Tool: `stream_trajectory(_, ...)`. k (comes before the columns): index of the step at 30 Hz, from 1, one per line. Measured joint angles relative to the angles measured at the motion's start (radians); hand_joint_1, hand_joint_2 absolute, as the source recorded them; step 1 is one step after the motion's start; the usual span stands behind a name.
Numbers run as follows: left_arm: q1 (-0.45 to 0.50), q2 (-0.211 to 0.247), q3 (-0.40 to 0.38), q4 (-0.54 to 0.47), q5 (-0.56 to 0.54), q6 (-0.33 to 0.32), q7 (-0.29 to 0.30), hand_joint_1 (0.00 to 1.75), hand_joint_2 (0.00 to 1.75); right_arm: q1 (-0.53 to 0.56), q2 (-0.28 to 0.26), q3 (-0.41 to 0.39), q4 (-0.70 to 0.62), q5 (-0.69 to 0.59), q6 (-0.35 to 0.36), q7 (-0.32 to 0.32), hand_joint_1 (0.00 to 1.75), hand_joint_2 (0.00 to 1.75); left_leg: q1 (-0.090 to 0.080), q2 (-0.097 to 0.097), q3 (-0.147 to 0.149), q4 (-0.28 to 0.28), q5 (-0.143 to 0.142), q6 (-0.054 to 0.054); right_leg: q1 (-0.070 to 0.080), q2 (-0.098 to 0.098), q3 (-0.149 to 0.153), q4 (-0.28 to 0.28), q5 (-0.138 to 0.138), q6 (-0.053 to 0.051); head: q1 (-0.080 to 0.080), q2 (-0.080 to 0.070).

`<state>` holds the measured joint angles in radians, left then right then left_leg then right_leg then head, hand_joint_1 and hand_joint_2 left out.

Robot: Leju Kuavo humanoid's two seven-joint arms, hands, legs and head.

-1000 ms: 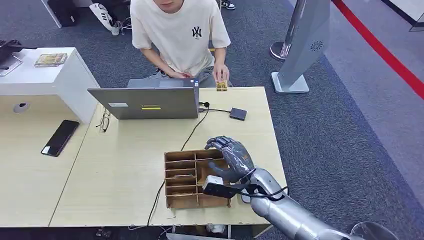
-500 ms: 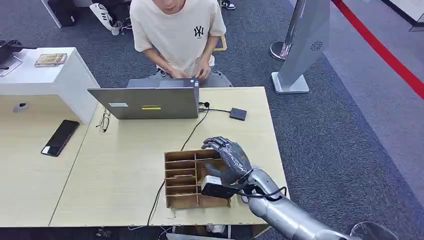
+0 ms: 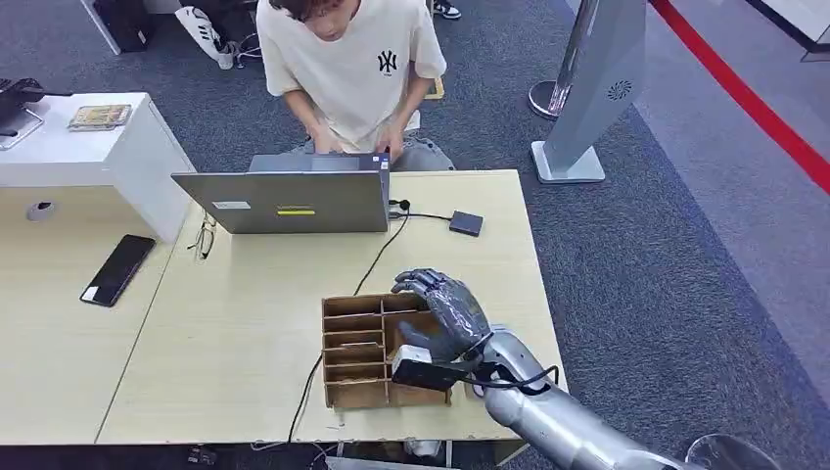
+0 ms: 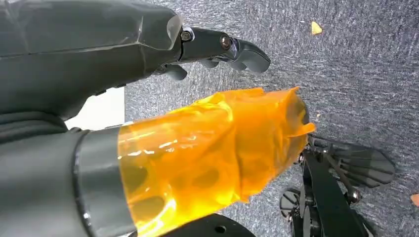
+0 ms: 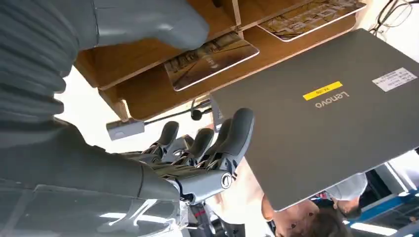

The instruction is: Pass the card to the sensor for recognition and then transmit it.

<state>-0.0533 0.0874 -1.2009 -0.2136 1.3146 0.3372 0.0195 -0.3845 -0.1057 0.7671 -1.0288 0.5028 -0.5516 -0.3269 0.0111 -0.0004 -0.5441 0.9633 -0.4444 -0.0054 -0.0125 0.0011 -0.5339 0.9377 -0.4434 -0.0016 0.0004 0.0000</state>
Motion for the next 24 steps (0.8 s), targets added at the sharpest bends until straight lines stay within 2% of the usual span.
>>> stream_trajectory(5,0.0,0.0,0.0,0.0,0.0,0.0,0.0,0.0,0.0,0.0,0.0,0.003,0.0,-0.003,0.005,-0.005,0.7,1.75,0.0,0.0,0.0,0.0,0.0,0.0,0.0,0.0,0.0,0.0,0.0,0.0,0.0,0.0)
stream_trajectory(7,0.0,0.0,0.0,0.0,-0.001,0.0,0.0,0.0,0.0,0.0,0.0,0.005,0.0,-0.003,0.007,-0.006,0.77,1.75,0.0,0.0,0.0,0.0,0.0,0.0,0.0,0.0,0.0,0.0,0.0,0.0,0.0,0.0)
stream_trajectory(10,0.0,0.0,0.0,0.0,-0.001,0.0,0.0,0.0,0.0,0.0,0.002,0.006,0.0,-0.003,0.007,-0.006,1.12,1.75,0.0,0.0,0.0,0.0,0.0,0.0,0.0,0.0,0.0,0.0,0.0,0.0,0.0,0.0)
stream_trajectory(11,0.0,0.0,0.0,0.0,-0.001,0.0,0.0,0.0,0.0,0.0,0.003,0.008,0.0,-0.003,0.007,-0.006,1.33,1.75,0.0,0.0,0.0,0.0,0.0,0.0,0.0,0.0,0.0,0.0,0.0,0.0,0.0,0.0)
stream_trajectory(15,0.0,0.0,0.0,0.0,-0.001,0.0,0.0,0.0,0.0,-0.001,0.005,0.008,-0.001,-0.003,0.007,-0.005,1.75,1.75,0.0,0.0,0.0,0.0,0.0,0.0,0.0,0.0,0.0,0.0,0.0,0.0,0.0,0.0)
stream_trajectory(24,0.0,0.0,0.0,0.0,-0.001,0.0,0.0,0.0,0.0,-0.01,0.007,0.009,-0.005,-0.014,0.01,-0.006,1.75,1.75,0.0,0.0,0.0,0.0,0.0,0.0,0.0,0.0,0.0,0.0,0.0,0.0,0.0,0.0)
